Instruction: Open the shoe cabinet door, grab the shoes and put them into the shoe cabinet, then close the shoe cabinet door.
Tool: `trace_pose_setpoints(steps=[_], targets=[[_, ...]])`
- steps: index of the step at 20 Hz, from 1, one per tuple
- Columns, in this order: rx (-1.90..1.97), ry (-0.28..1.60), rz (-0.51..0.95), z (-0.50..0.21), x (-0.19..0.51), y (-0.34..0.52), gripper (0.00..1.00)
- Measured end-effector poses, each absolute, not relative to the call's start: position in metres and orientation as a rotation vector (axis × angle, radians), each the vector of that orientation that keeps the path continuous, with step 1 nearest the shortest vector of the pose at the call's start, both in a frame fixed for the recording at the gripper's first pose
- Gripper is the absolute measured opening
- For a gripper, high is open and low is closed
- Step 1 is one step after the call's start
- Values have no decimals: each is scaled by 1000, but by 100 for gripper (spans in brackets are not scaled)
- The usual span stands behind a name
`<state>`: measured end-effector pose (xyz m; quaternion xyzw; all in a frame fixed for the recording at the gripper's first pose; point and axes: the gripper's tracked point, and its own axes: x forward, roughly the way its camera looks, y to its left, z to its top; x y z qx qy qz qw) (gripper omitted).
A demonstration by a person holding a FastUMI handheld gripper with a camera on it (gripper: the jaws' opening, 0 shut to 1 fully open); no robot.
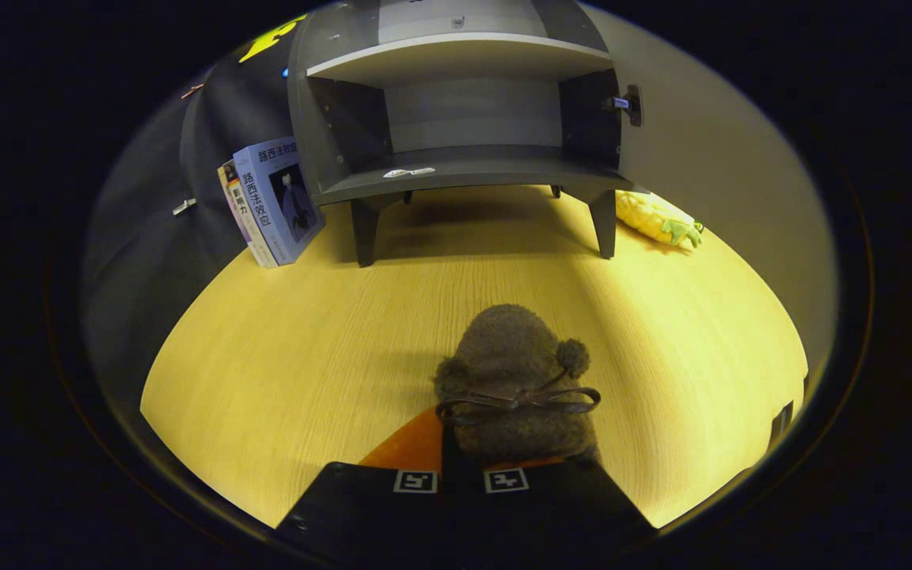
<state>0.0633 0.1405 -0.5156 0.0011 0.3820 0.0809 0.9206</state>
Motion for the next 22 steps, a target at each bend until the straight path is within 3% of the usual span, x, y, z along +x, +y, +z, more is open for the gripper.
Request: trace_pose_setpoints(steps=[5, 12, 22], targets=[[23, 735, 201, -454, 63, 142, 7], [42, 611, 233, -316, 82, 148, 7], [80, 508, 251, -168, 180, 166, 7]])
